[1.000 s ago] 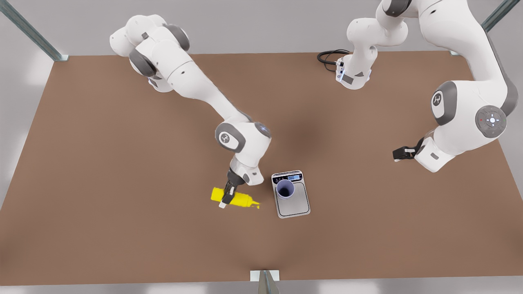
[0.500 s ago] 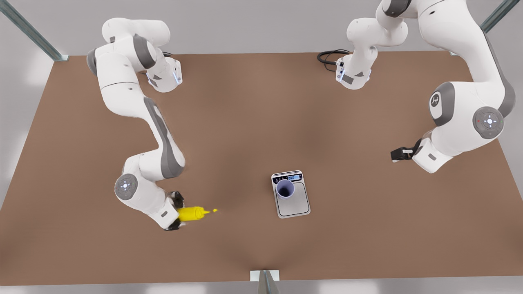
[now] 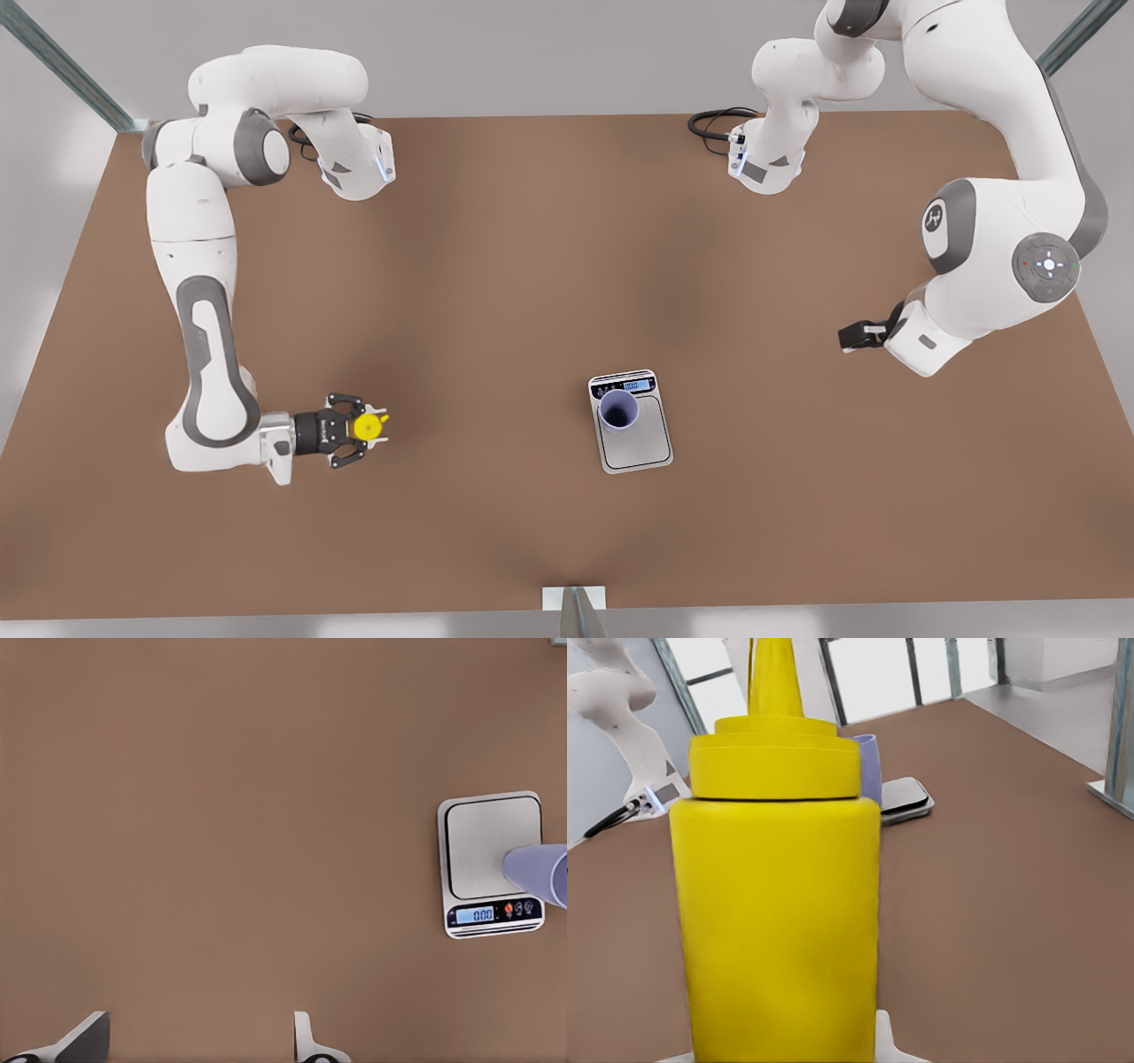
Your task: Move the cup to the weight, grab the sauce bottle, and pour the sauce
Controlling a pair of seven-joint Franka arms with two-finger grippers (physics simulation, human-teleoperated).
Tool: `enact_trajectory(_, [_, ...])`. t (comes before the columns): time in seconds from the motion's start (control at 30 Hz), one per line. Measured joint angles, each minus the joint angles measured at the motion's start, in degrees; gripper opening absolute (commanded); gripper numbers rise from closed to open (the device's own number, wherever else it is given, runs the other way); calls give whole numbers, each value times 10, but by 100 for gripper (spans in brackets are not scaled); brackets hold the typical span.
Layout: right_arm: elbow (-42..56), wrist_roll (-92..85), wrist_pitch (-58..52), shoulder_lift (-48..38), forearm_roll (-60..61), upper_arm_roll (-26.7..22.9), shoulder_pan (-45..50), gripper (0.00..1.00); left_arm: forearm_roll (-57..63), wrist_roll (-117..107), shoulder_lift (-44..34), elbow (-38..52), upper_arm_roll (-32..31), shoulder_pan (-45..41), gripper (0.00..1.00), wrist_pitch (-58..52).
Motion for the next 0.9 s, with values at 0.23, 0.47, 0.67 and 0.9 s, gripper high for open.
enact_trajectory(0.23, [-4,-160,9,42,98,0,13,58,2,9,3,1,4,2,100,0])
enact_trajectory(0.47, [-8,-177,19,69,126,0,18,58,1,5,8,1,5,1,100,4])
enact_trajectory(0.67, [-13,-169,29,81,133,0,19,59,1,-1,12,11,2,1,100,4])
enact_trajectory(0.9, [-12,-169,29,82,135,0,20,65,0,-9,12,11,1,-5,100,2])
